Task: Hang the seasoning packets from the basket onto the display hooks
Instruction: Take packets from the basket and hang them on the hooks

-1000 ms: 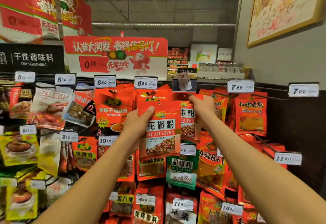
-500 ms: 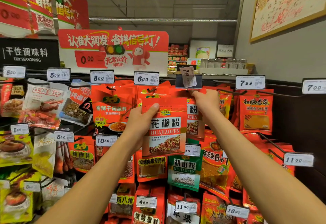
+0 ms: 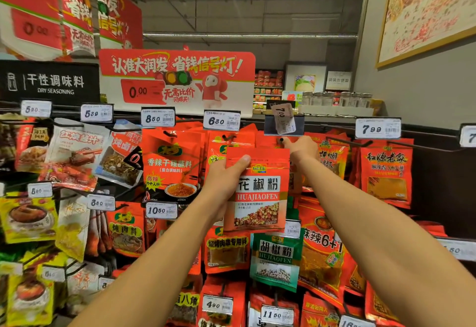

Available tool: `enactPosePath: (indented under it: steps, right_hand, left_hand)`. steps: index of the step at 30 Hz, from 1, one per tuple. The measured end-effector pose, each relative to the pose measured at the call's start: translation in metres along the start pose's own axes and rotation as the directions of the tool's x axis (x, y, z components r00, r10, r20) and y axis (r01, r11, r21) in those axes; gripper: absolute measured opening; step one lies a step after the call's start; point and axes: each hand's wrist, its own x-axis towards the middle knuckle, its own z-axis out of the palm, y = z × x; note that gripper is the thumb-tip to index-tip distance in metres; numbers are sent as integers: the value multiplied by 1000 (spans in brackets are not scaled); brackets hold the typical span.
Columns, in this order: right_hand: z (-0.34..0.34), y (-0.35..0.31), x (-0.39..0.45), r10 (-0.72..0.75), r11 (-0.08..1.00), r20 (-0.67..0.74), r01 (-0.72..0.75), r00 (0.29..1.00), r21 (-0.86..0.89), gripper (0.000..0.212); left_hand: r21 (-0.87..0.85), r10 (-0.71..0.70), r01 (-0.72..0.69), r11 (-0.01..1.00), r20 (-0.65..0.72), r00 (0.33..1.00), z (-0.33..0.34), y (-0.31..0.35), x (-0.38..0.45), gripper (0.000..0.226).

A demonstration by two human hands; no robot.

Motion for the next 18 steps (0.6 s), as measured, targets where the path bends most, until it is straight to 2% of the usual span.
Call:
enactPosePath:
  steps: [2,3,4,5,6,7,8,10,12,15,18]
  right_hand:
    - [-4,9,-4,-59,994,-99,68,993,84,41]
    - [-8,15,-10,-69,978,-146,96,987,188,38]
    - [-14,22,-17,-71,919,-153,124,986,374,31]
    - [-22,28,-26,-64,782,-72,95,995,616,23]
    - [-29,34,-35,-109,584,96,-14,989,812,20]
    - [-35,40,-43,-199,425,232,-129,952,896,23]
    - [-41,44,-48,-271,379,299,-184,915,907,27]
    - [-47,43,-54,-317,510,291,-97,903,855,26]
    - [-47,38,-56,-277,624,247,-21,929,781,20]
    - [-45,29,-50,-215,674,182,11,960,739,22]
    - [-42,24,-44,-176,719,179,2,968,695,25]
  left_hand:
    - [-5,5,-5,1000,23,1000,8,-1,7,18]
    - [-11,7,-7,1000,37,999,12,-2,11,21]
    - [-18,9,-8,1000,45,999,17,-2,15,24]
    - [-19,12,-11,1000,47,999,22,-3,19,25]
    - [-14,13,-12,1000,46,999,28,-3,24,25]
    - [-9,9,-8,1000,41,999,33,-3,28,26]
    - [-5,0,1,1000,38,999,38,-3,32,26]
    - [-1,-24,24,1000,27,999,47,-2,42,26]
    - [0,-58,58,998,3,998,54,-1,49,28]
    - [-5,-77,77,997,-16,997,62,-1,56,25]
    - [-44,-69,68,997,-26,997,68,-2,62,17]
